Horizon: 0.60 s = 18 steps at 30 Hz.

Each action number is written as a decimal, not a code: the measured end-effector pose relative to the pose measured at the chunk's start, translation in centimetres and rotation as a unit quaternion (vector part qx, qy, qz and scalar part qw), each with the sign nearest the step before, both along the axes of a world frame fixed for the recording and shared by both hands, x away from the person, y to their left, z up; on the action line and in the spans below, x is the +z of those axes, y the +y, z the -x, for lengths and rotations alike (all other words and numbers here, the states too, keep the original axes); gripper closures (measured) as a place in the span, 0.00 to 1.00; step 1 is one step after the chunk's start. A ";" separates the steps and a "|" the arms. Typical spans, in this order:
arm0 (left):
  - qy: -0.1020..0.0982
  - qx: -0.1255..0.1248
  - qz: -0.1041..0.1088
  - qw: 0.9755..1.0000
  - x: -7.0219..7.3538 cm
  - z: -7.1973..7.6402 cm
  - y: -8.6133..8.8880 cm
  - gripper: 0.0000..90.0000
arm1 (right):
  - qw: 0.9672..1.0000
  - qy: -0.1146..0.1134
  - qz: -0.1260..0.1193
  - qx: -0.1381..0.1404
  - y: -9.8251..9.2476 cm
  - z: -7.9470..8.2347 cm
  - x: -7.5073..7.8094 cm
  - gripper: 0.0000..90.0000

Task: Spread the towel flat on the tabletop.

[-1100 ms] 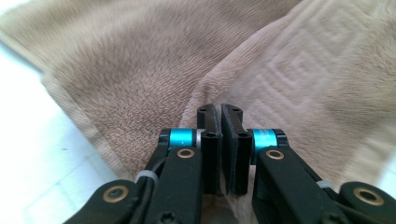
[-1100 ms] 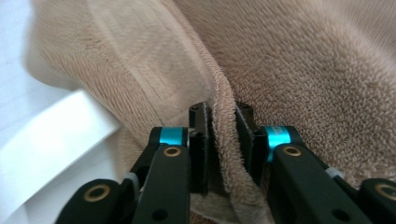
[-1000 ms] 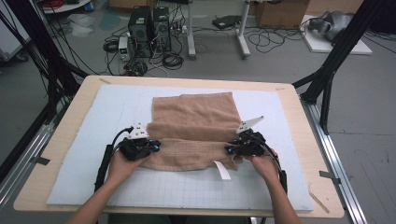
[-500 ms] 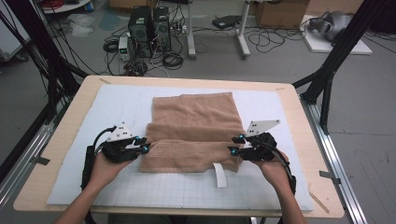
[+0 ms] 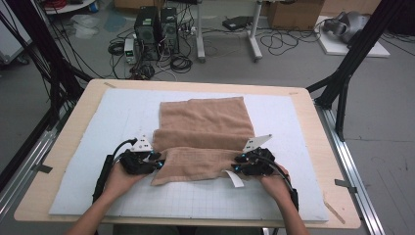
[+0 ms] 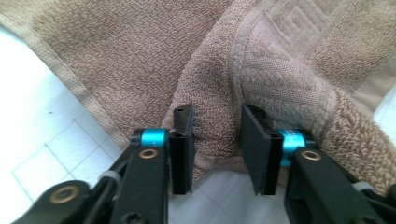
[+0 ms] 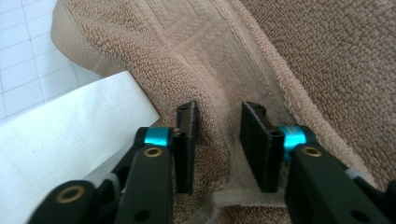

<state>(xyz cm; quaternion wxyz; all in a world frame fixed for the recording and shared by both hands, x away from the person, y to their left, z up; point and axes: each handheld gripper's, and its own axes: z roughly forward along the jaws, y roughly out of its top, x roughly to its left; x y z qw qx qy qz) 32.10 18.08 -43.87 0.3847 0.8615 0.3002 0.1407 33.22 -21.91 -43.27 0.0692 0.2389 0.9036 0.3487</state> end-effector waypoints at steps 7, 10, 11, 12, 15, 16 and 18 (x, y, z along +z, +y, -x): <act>0.004 -0.006 0.006 1.000 0.4 0.3 0.2 0.94 | 1.000 0.000 -0.006 0.019 0.0 0.2 0.3 0.94; -0.001 -0.007 0.012 1.000 0.9 0.7 0.6 0.95 | 1.000 0.006 -0.016 0.024 -0.4 0.5 0.8 0.95; -0.006 -0.007 0.017 1.000 1.1 0.9 0.7 0.95 | 1.000 0.005 -0.018 0.024 -0.4 0.7 1.0 0.95; -0.010 -0.008 0.020 1.000 1.4 1.1 0.8 0.95 | 0.999 0.000 -0.022 0.029 -0.5 0.9 1.2 0.95; -0.015 -0.008 0.031 0.999 1.9 1.7 1.1 0.95 | 0.999 0.000 -0.037 0.036 -0.8 1.5 1.9 0.95; -0.016 -0.008 0.034 0.999 2.0 2.0 1.3 0.95 | 0.998 -0.002 -0.041 0.037 -0.9 1.7 2.1 0.95; -0.020 -0.010 0.040 0.999 2.4 2.5 1.5 0.95 | 0.998 -0.004 -0.045 0.039 -1.1 2.2 2.4 0.95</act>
